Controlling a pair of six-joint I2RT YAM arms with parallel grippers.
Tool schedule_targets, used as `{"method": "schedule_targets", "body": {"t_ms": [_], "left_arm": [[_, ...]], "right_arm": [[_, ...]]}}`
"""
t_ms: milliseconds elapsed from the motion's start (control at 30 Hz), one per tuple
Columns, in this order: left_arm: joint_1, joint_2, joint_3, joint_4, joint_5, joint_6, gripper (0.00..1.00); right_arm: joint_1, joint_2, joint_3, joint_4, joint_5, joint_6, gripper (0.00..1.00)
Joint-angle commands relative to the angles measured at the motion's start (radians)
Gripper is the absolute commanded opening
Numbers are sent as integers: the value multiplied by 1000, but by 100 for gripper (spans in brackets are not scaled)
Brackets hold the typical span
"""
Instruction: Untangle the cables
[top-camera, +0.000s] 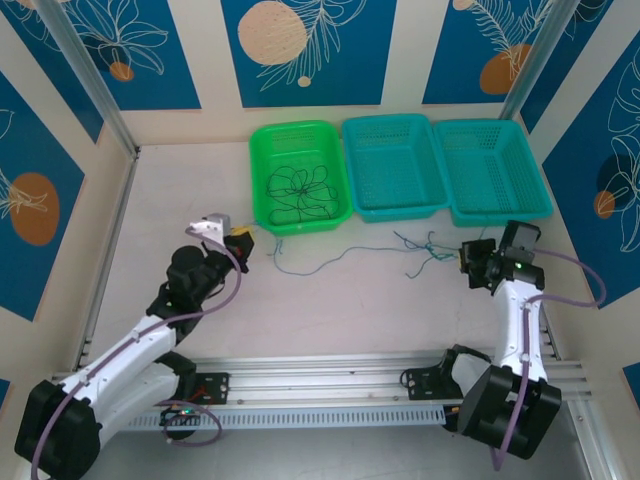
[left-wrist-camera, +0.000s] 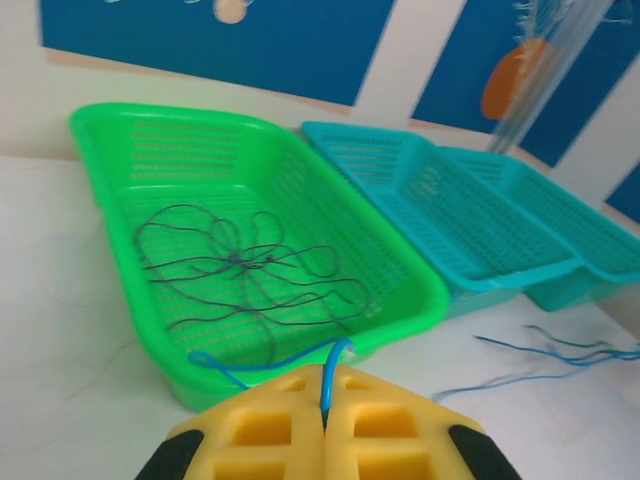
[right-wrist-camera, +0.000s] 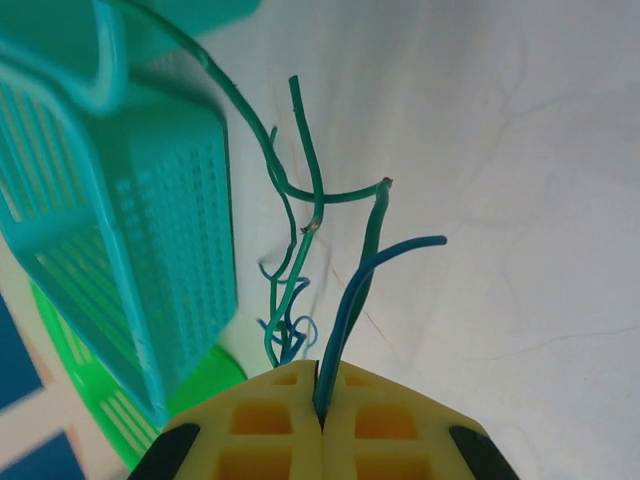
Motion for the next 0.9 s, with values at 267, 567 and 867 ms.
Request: {"method": "schedule_targets", "body": {"t_ms": [267,567,867], "left_arm": [[-59,115,405,6,327,-18,0],[-118,525,838,-3,316,59,0],[-151,1047,1291,-1,338,82,0]], "right_arm": [[344,-4,-196,107,40,-102,0],[352,-88,-191,52,20,-129,0],[353,-156,-177,3,25,-130,0]]}}
